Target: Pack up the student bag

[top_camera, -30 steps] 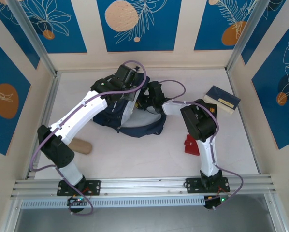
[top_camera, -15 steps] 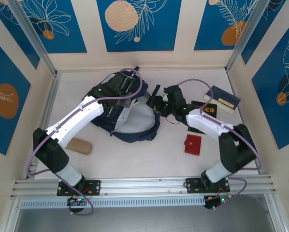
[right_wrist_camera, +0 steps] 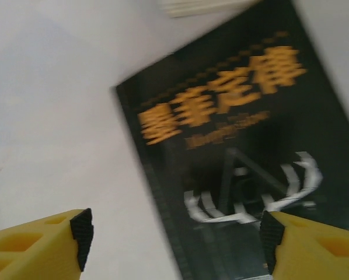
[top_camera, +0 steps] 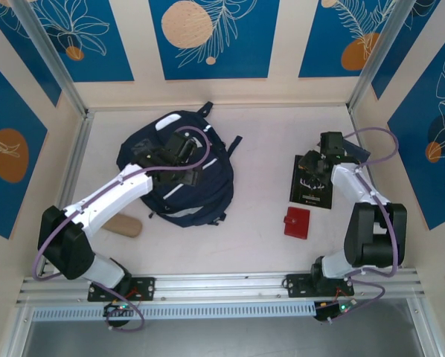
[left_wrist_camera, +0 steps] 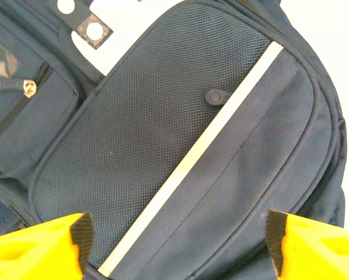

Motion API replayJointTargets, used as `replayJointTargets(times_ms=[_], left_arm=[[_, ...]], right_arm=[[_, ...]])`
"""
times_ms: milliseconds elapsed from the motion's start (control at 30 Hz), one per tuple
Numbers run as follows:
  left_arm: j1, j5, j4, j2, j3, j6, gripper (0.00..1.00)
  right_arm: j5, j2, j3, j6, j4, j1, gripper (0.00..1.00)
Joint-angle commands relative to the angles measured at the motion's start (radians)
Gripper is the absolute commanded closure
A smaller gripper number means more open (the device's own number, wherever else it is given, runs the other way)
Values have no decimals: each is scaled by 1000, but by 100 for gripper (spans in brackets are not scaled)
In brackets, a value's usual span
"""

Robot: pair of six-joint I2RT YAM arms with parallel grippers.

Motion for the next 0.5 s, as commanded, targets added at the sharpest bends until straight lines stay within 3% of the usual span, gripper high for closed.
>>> replayJointTargets(times_ms=[0,200,467], left_arm=[[11,1,43,-29,-11,-47,12],[12,18,82,-29,-21,-50,0],[17,63,108,-17,-31,-48,0]], right_arm=[[110,25,23,-52,-84,-45,18],[84,122,57,-109,-95,-110,14],[-13,241,112,-152,-94,-178,14]])
